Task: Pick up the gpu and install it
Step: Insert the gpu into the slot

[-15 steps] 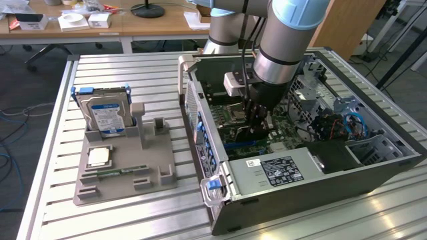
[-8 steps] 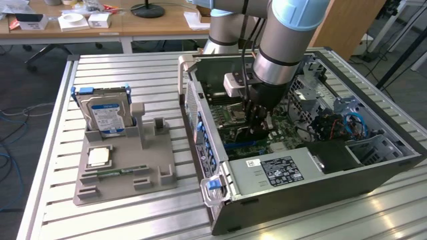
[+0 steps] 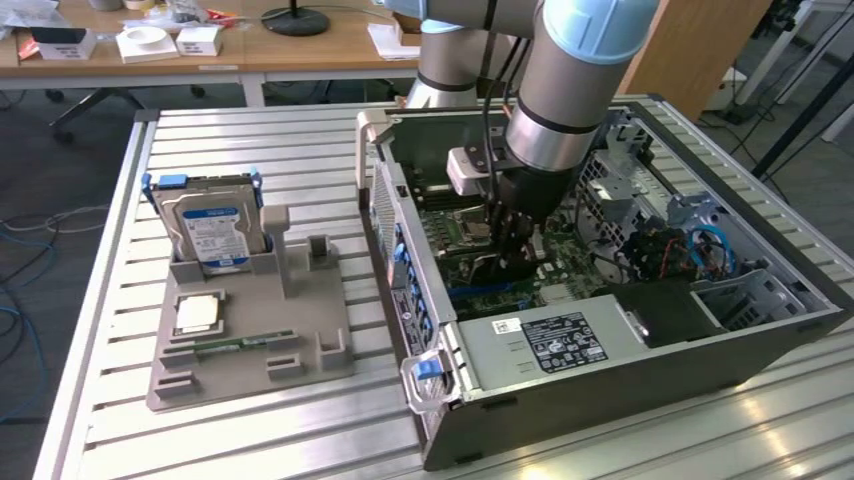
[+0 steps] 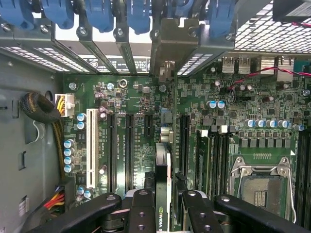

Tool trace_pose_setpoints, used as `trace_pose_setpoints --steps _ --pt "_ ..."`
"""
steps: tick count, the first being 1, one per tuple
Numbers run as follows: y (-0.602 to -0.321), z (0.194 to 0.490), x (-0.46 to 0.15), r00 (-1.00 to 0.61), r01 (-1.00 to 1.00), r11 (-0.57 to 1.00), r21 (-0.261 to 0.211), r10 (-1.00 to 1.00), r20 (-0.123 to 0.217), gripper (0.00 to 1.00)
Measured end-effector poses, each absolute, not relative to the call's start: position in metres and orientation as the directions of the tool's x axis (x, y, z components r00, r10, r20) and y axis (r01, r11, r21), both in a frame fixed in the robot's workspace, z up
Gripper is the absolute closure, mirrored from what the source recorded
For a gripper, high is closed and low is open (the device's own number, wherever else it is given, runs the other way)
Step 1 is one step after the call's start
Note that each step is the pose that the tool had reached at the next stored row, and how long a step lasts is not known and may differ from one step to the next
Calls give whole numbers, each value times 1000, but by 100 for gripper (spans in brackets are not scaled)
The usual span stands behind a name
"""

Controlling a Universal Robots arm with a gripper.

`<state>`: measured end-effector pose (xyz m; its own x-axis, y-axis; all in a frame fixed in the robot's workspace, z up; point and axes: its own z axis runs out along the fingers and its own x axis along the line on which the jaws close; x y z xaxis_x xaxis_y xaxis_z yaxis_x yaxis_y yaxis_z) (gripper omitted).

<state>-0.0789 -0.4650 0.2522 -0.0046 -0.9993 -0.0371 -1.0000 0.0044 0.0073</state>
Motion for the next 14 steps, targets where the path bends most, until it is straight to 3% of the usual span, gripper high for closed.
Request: trace_pose_setpoints --steps 14 --pt "-465 251 -79 -5 -1000 4 7 -999 -37 74"
